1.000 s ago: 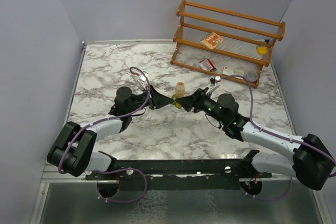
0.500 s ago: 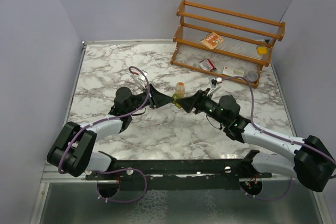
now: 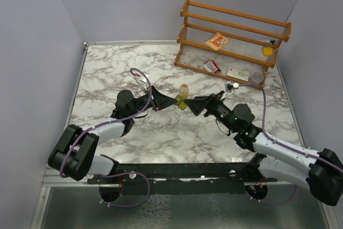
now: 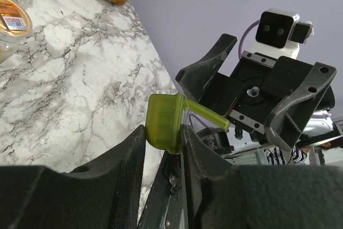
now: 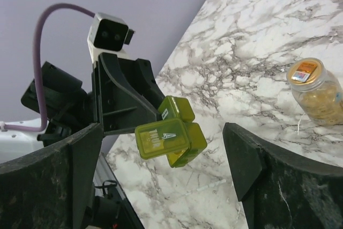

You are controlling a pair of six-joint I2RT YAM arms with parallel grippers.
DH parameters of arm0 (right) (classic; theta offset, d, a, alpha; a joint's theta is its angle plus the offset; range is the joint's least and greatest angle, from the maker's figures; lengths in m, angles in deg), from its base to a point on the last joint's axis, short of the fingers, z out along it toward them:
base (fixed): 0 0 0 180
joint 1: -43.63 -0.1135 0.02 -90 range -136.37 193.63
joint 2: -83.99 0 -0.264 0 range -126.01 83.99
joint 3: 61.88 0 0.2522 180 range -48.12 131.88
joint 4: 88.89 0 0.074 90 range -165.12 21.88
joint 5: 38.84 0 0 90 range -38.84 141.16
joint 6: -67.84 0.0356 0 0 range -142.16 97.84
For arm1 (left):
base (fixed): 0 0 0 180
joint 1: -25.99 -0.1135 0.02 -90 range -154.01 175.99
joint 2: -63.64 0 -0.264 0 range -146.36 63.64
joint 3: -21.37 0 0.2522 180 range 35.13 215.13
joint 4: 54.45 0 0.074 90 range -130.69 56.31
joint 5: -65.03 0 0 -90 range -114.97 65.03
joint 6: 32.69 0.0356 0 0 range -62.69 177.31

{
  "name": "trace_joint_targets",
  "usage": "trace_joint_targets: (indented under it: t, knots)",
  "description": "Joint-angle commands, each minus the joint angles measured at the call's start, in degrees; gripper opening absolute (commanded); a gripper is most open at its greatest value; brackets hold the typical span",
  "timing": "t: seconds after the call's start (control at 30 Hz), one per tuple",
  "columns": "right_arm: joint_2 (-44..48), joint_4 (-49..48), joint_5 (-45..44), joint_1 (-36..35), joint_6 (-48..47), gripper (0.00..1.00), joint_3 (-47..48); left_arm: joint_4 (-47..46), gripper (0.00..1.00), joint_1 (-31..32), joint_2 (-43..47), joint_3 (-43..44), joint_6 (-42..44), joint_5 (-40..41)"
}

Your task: Sort the pills into containers

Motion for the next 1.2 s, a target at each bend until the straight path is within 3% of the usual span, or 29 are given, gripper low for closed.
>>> trace_joint_targets:
  t: [0.0, 0.17, 0.27, 0.63, 1.03, 1.17]
  knots:
    - [2.7, -4.1, -7.1, -0.3, 2.7, 0.96, -2.9, -3.0, 0.00, -0.3, 1.0, -0.5, -0.4, 1.1]
    - [4.3, 0.9, -13.5, -0.3, 9.0, 0.87, -3.0, -7.4, 0.00, -0.3, 2.2, -1.8, -0.7, 1.9]
    - [3.3, 1.2, -12.6, -0.3, 10.9, 0.88, -2.4, -11.4, 0.00, -0.3, 2.7, -2.8, -1.2, 2.6]
    - [-3.4, -13.0, -6.0, -0.3, 18.6, 0.87, -5.8, -18.3, 0.00, -0.3, 3.5, -4.9, -2.7, 4.3]
    - [-9.1, -23.5, -1.0, -0.3, 17.7, 0.87, -6.1, -17.1, 0.00, -0.3, 3.8, -5.7, -3.5, 5.2]
    - [-10.1, -24.2, 0.5, -0.3, 16.8, 0.82, -5.2, -16.5, 0.00, -0.4, 3.8, -5.6, -3.6, 5.5]
